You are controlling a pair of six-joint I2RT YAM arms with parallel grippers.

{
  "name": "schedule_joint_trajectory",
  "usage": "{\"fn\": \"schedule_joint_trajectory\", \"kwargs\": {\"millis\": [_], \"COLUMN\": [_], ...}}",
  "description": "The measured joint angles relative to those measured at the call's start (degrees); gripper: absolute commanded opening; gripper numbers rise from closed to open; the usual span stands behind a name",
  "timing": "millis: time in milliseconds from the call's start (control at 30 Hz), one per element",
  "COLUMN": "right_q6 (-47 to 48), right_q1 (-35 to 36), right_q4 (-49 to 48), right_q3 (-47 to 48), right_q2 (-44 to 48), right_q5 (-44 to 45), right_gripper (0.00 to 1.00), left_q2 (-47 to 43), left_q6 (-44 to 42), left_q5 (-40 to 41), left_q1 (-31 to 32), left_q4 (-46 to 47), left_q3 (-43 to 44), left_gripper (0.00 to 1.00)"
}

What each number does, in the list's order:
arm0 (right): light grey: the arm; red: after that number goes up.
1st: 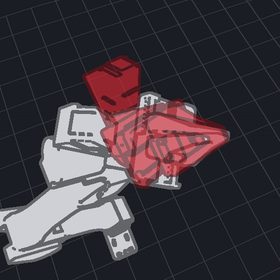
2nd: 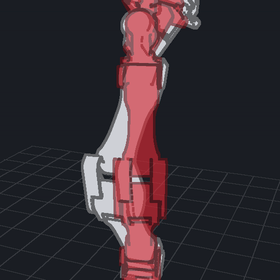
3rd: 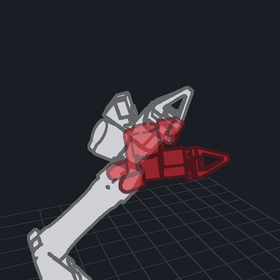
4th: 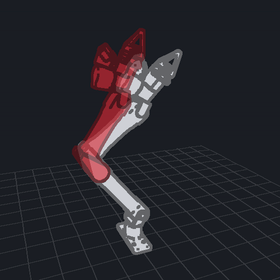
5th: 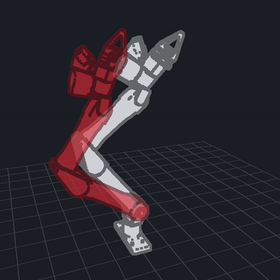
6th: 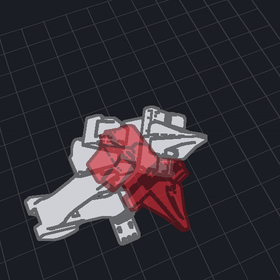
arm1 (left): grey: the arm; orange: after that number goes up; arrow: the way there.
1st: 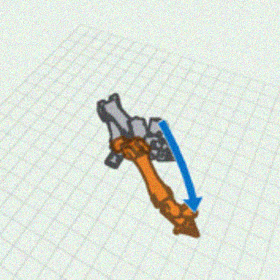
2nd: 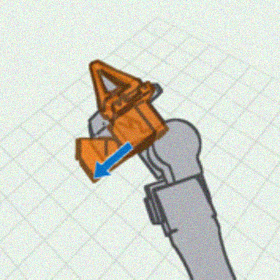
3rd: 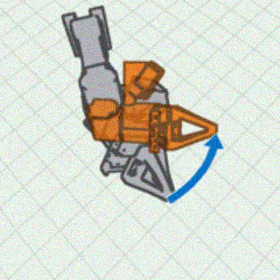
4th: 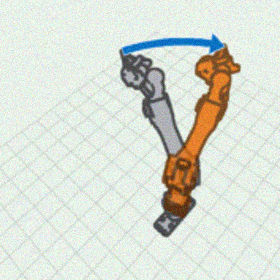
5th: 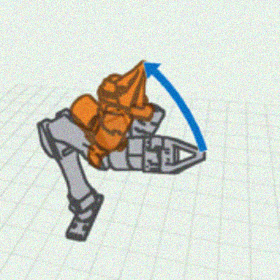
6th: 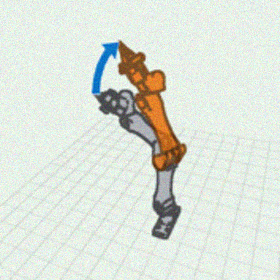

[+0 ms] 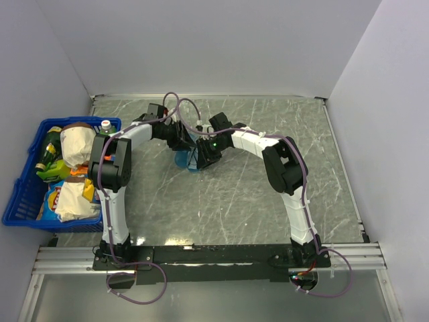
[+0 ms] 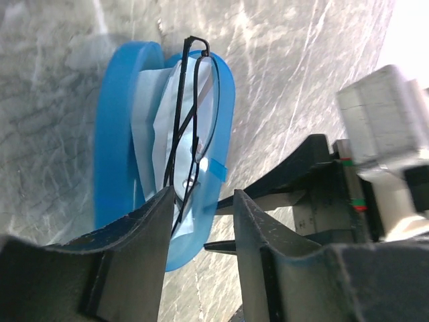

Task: Organize the sunglasses
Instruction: Place the sunglasses in the sunglasses case.

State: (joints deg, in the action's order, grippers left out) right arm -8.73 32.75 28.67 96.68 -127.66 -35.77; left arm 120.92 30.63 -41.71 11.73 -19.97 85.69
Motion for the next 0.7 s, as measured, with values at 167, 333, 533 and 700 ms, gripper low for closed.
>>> {"fn": "schedule_joint_trajectory", "kwargs": {"millis": [167,333,533,700], "right_q6": [0.28,0.44,0.48,0.92], "right_q1": [0.0,-0.24,-0.72,-1.31], "right_q4": [0.02,0.04,0.02,0.04], "right_q3": [0.0,0.0,0.0,0.0], "right_q2": [0.0,0.0,0.02,0.15], "right_q5": [0.44,0.63,0.57,0.37], "right_gripper": [0.41,0.41,0.42,0.45], "left_q2": [-0.09,-0.46,-0.48,-0.57], "left_q6": [-0.46,-1.01,-1.01,-0.98], "left_q5": [-0.02,-0.07,-0.79,-2.97], "left_q1": [-0.15,-0.76,-1.84,-2.38], "left_q4": [-0.5,-0.85,-0.92,-0.76], "left_q3": [1.57,1.77,1.77,1.77], "left_gripper": [0.48,0.49,0.52,0.54]}}
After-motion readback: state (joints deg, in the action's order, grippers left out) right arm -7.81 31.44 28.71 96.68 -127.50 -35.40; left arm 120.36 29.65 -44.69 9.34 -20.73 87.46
